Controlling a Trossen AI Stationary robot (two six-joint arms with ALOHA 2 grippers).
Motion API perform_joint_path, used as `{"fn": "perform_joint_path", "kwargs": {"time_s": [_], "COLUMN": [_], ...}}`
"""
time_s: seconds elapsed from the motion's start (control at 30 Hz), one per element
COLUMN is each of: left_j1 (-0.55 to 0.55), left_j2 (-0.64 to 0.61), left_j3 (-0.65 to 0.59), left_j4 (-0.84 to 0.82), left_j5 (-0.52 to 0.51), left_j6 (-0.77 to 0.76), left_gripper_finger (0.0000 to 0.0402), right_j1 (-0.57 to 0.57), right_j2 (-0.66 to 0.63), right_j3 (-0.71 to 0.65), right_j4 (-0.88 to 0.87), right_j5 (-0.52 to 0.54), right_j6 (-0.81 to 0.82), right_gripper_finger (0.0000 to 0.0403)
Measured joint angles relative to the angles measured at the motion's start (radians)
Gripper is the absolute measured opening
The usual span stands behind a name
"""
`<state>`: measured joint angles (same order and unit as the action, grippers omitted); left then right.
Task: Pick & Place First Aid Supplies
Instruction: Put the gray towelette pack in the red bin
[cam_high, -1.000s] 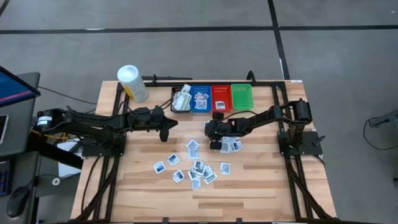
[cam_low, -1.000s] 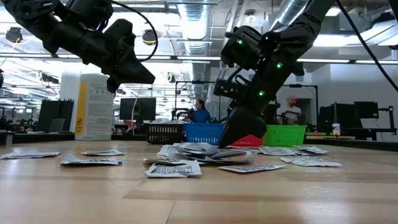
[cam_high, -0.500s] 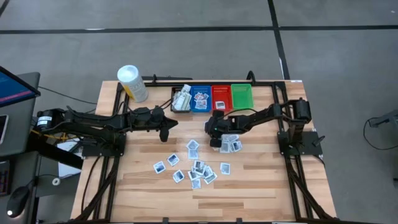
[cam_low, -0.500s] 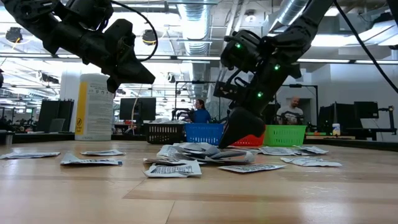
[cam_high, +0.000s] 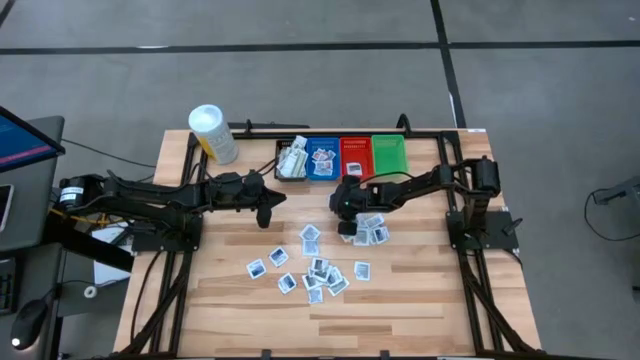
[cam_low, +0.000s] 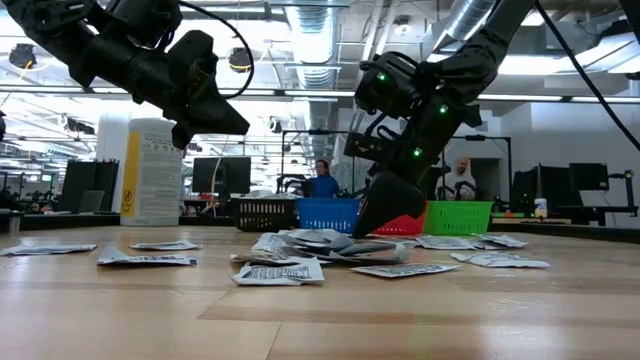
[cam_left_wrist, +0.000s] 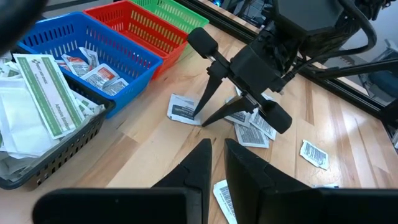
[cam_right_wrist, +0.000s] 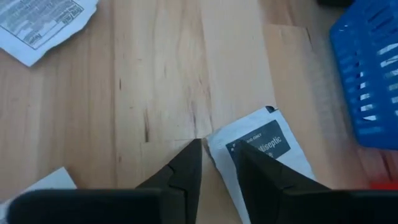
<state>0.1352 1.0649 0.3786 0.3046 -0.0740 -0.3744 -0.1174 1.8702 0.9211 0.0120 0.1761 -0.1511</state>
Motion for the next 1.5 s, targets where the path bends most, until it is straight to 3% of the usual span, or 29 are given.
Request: {"fn": "perform_joint_path", "kwargs": {"time_s": [0.23, 0.6, 1.0, 1.2, 1.5], "left_j1": [0.0, 0.0, 0.0, 0.0, 0.0], "left_j2": [0.0, 0.0, 0.0, 0.0, 0.0], "left_j3": [0.0, 0.0, 0.0, 0.0, 0.0], "left_j4": [0.0, 0.002, 0.004, 0.005, 0.007], "left_j5": [0.0, 0.0, 0.0, 0.001, 0.001], "left_j6": [0.0, 0.0, 0.003, 0.003, 0.003], "left_gripper_finger": [0.0043, 0.0043, 0.0043, 0.0043, 0.0043], "right_j1": [-0.033, 0.011, 0.062, 0.024, -0.025], "right_j2": [-0.001, -0.009, -0.059, -0.053, -0.048], "right_j3": [-0.006, 0.053, 0.222, 0.22, 0.22], "right_j4": [0.002, -0.039, -0.258, -0.342, -0.357], "right_j5": [-0.102, -0.103, -0.094, -0.036, -0.048], "right_j6": [0.07, 0.096, 0.014, 0.073, 0.063], "right_gripper_finger": [0.0008, 0.0001, 0.0001, 0.0024, 0.0119]}}
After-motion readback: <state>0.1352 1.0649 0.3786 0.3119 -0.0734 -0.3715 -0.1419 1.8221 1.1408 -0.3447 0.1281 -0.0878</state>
